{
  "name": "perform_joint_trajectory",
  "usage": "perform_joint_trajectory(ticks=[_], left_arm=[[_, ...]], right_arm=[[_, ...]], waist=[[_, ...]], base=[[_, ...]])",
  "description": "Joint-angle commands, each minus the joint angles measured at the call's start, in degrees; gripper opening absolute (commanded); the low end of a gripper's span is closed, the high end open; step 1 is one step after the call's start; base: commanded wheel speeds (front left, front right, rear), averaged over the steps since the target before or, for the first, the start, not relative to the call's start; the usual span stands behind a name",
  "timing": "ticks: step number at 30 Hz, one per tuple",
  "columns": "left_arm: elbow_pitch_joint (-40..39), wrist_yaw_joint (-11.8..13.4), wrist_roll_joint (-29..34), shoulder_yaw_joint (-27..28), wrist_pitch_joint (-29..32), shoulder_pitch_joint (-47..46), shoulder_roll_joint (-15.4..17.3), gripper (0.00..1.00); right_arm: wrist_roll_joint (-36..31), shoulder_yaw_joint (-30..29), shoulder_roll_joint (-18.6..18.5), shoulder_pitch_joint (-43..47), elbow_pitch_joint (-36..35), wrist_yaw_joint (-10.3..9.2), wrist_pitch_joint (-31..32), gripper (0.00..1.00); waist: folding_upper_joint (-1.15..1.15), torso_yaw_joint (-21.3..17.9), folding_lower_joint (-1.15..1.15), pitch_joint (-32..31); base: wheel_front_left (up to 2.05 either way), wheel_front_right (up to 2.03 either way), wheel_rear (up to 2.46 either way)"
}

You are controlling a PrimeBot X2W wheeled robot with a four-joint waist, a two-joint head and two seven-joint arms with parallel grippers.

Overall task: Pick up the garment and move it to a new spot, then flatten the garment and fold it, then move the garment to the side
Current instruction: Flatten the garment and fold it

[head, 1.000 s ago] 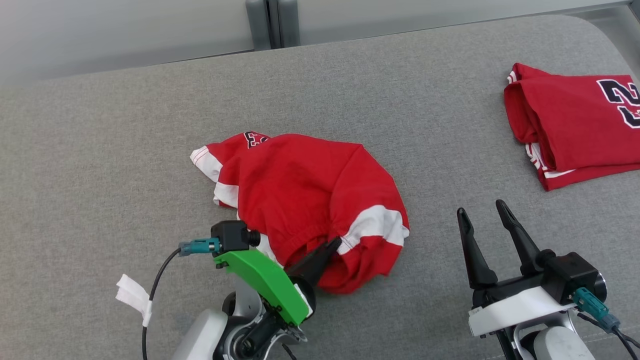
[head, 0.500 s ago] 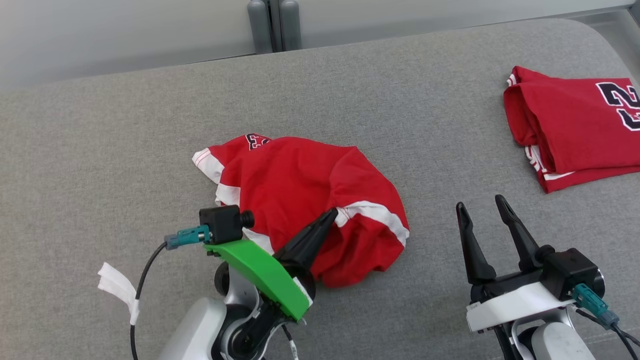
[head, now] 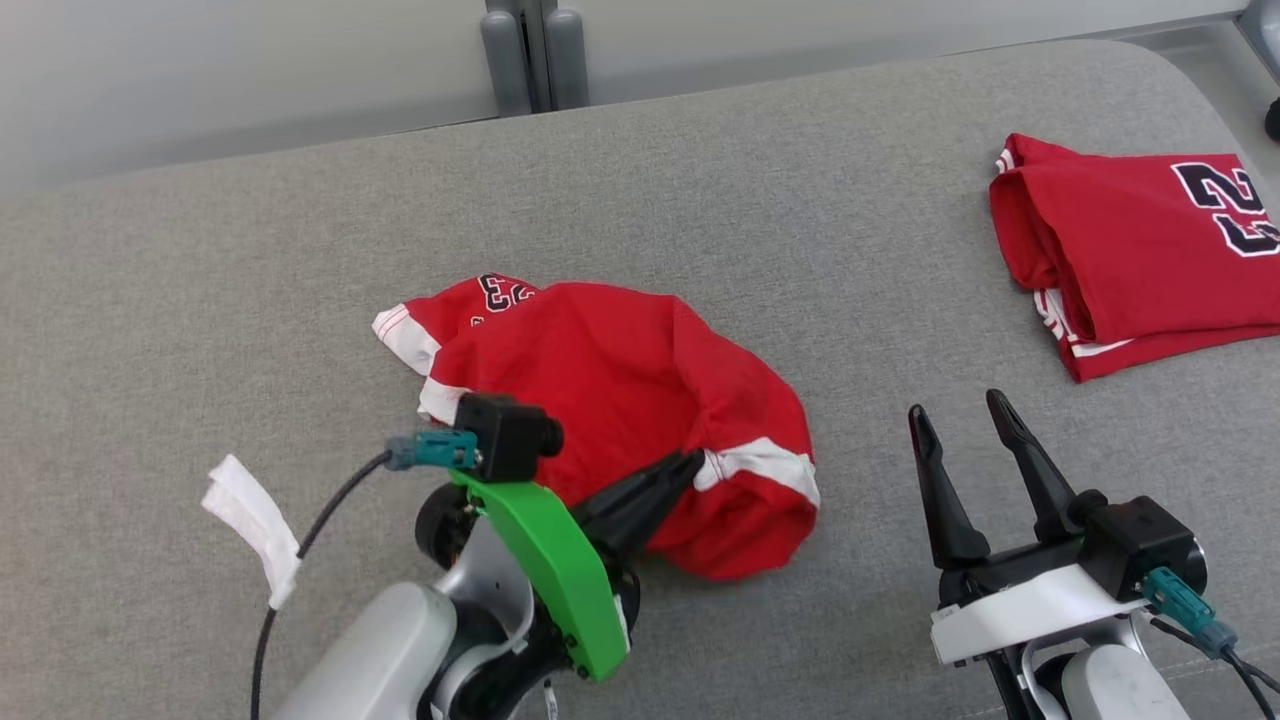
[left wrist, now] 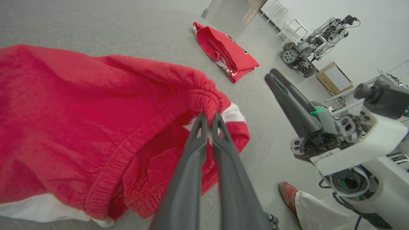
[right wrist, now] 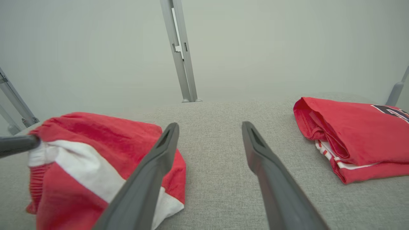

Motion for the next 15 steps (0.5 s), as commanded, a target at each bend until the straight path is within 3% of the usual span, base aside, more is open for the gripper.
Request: perform_joint_trajectory(ticks=[1, 2, 3, 4, 5, 15], left_arm=[[0.6, 0.29, 0.21, -0.36, -0.67, 1.54, -0.3, 0.0], [1.01, 0.4, 0.17, -0.54, -1.13, 2.23, -0.58, 0.0], [1.46, 0.48, 0.31, -0.7, -1.79, 2.98, -0.88, 0.34], [1.73, 0.53, 0.35, -0.88, -2.28, 3.63, -1.08, 0.75], [2.03, 0.53, 0.48, -0.89, -3.25, 4.42, -1.33, 1.0], [2.88, 0.4, -5.17, -0.57, -5.59, 9.87, -4.1, 1.0]], right_arm=[[0.18, -0.24, -0.15, -0.3, -0.23, -0.08, 0.02, 1.0], [0.15, -0.36, -0.13, -0.24, -0.26, -0.08, 0.02, 1.0], [0.08, -0.58, -0.1, -0.12, -0.3, -0.08, 0.02, 1.0], [0.03, -0.75, -0.09, -0.02, -0.28, -0.08, 0.02, 1.0], [-0.03, -0.84, -0.11, 0.1, -0.27, -0.08, 0.02, 1.0], [-0.29, -0.68, -0.15, 0.43, -0.11, -0.08, 0.02, 1.0]], waist=[[0.0, 0.13, 0.0, 0.37], [0.0, 0.23, 0.0, 0.44], [0.0, 0.42, 0.0, 0.49], [0.0, 0.59, 0.0, 0.49], [0.0, 0.8, 0.0, 0.45], [0.0, 2.15, 0.0, -0.54]], base=[[0.0, 0.0, 0.0], [0.0, 0.0, 0.0], [0.0, 0.0, 0.0], [0.0, 0.0, 0.0], [0.0, 0.0, 0.0], [0.0, 0.0, 0.0]])
